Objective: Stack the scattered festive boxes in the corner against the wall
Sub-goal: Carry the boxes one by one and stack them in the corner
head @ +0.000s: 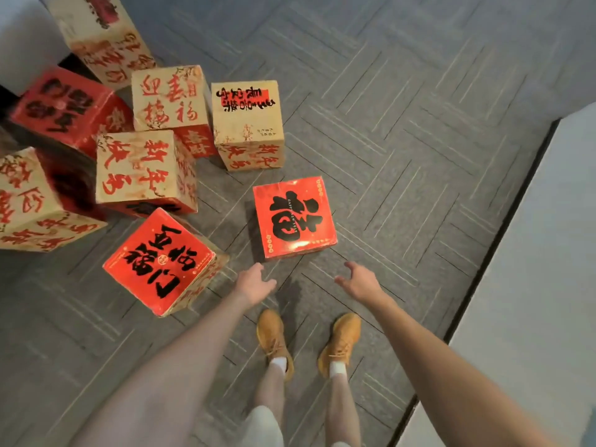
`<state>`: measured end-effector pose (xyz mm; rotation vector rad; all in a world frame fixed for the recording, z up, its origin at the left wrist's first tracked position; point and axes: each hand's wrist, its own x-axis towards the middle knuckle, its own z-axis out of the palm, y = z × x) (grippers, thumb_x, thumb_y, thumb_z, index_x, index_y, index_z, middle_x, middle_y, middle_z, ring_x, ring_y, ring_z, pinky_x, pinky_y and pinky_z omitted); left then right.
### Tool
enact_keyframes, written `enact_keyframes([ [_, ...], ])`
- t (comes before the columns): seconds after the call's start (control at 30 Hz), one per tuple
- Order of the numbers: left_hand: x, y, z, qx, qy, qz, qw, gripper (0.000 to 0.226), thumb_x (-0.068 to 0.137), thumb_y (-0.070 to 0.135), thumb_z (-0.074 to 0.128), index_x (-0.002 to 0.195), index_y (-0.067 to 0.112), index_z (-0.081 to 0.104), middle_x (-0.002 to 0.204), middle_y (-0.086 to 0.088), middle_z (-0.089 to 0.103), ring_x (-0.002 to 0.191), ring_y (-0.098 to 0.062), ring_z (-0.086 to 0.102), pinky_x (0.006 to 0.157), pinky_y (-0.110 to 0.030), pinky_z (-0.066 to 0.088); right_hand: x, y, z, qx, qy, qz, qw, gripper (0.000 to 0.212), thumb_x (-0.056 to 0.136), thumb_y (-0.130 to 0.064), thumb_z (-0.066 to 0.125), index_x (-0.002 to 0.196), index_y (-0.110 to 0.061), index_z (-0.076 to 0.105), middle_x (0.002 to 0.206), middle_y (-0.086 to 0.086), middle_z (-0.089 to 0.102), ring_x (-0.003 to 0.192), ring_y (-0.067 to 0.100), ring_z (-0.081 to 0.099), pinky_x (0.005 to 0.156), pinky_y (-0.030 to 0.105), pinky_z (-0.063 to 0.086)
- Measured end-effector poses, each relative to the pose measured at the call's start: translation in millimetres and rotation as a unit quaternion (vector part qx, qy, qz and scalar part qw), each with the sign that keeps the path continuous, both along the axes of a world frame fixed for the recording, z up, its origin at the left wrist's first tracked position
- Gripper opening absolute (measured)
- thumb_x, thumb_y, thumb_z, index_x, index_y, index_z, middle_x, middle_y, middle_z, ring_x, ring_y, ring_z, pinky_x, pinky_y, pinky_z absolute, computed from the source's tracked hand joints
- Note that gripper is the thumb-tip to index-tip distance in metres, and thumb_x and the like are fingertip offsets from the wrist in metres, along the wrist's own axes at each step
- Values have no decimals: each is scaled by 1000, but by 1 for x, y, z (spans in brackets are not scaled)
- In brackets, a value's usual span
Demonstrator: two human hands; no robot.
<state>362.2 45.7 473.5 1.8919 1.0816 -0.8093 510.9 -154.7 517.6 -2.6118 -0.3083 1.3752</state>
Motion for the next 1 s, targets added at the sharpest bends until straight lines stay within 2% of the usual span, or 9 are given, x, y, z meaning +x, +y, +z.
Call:
enact_keyframes([
  [0.1, 18, 2, -47, 1, 16, 29, 999, 59, 94, 37, 62, 143, 11, 43, 136, -16, 56, 119, -33, 58, 92, -36, 47, 25, 6, -49, -11, 24, -15, 1000, 63, 96, -36, 59, 150, -9, 38, 147, 14, 49, 136, 31, 46, 109, 36, 37],
  [0.23, 24, -5, -116, -12, 28, 70, 997, 63, 91, 39, 63, 144, 11, 43, 142, -13, 52, 128, -30, 52, 103, -39, 45, 52, 5, -118, -8, 40, -26, 999, 62, 96, -32, 57, 151, -9, 37, 149, 13, 47, 136, 29, 46, 107, 32, 37],
  [0.4, 21, -19, -213, -24, 63, 140, 988, 66, 89, 44, 66, 142, 12, 44, 140, -13, 54, 127, -29, 53, 103, -38, 45, 76, -5, -220, -18, 73, -13, 997, 62, 98, -31, 57, 152, -10, 35, 145, 11, 50, 119, 26, 58, 87, 25, 39],
  [0.53, 18, -30, -291, -27, 83, 170, 982, 67, 91, 42, 66, 145, 13, 41, 142, -12, 51, 127, -30, 51, 101, -38, 45, 93, -17, -300, -22, 93, -32, 995, 69, 93, -31, 65, 152, -13, 35, 146, 12, 50, 128, 30, 52, 105, 38, 42],
  [0.67, 16, -33, -356, -19, 87, 188, 978, 77, 88, 44, 69, 150, 12, 36, 148, -13, 46, 132, -31, 49, 106, -40, 45, 105, -28, -364, 0, 83, -68, 994, 78, 87, -31, 72, 153, -15, 32, 147, 15, 48, 130, 32, 51, 108, 49, 43],
  [0.77, 19, -29, -393, -2, 64, 210, 976, 82, 85, 45, 73, 151, 16, 33, 142, -13, 52, 123, -32, 56, 98, -41, 51, 111, -32, -401, 15, 69, -66, 995, 85, 85, -28, 77, 155, -18, 29, 150, 12, 46, 135, 31, 47, 111, 50, 40],
  [0.83, 23, -25, -408, 15, 38, 225, 974, 86, 83, 45, 75, 152, 20, 31, 140, -10, 55, 115, -30, 61, 88, -36, 55, 114, -31, -421, 30, 61, -66, 995, 86, 84, -26, 78, 154, -21, 29, 151, 11, 45, 137, 30, 46, 113, 50, 39],
  [0.93, 30, -20, -421, 23, 15, 236, 971, 87, 82, 39, 77, 153, 20, 29, 140, -8, 55, 105, -24, 63, 79, -28, 51, 116, -26, -442, 49, 56, -88, 993, 83, 81, -27, 81, 150, -22, 35, 151, 7, 46, 136, 29, 46, 113, 48, 38],
  [1.0, 35, -17, -430, 22, 0, 244, 970, 85, 82, 38, 79, 151, 17, 33, 143, -7, 52, 114, -25, 60, 80, -24, 45, 115, -21, -453, 61, 55, -96, 992, 81, 79, -30, 82, 147, -20, 39, 149, 6, 47, 136, 29, 46, 113, 47, 38],
])
